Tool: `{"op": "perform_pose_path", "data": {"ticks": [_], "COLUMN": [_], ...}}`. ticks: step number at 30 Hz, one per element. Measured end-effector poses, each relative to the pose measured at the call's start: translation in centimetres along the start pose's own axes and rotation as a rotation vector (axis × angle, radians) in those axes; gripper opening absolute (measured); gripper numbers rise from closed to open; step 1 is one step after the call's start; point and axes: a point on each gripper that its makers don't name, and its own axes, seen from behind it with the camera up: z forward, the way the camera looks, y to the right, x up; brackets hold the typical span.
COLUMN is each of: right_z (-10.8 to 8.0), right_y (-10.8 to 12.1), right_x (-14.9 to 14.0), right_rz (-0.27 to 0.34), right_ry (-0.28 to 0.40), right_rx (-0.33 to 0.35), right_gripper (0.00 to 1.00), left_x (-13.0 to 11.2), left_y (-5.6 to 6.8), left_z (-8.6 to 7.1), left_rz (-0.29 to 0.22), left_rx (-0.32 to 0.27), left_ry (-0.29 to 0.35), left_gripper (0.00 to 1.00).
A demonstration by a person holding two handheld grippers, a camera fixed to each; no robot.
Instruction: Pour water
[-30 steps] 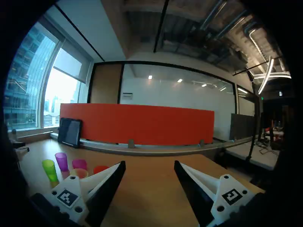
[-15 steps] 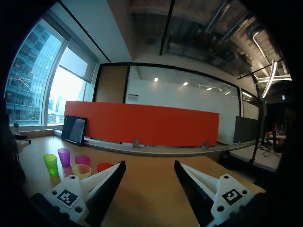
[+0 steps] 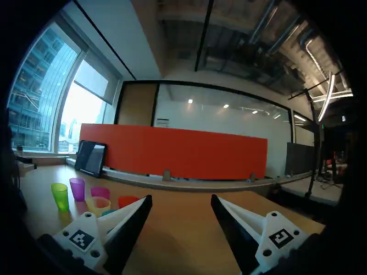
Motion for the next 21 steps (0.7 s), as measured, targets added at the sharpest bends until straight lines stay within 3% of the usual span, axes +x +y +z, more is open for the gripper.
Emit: {"op": "perform_pose_path", "data": {"ticks": [8,21], "right_z": [0.1,0.3], "right_y": [1.6,1.5], "right_x": [-1.9,-2.7], "right_rz": [0.027,0.041], "right_ry": [-0.029,-0.044], "right_rx": [-0.038,-0.021], "right_gripper": [0.99,0.99], "left_x": [0.0,0.0], "left_y": [0.1,0.0], "left_z": [0.0,0.0], "left_rz": [0.0,0.0], "left_rx": [0.0,0.0], "left_ry": [0.0,0.0], "left_gripper": [0.97,0.97]}}
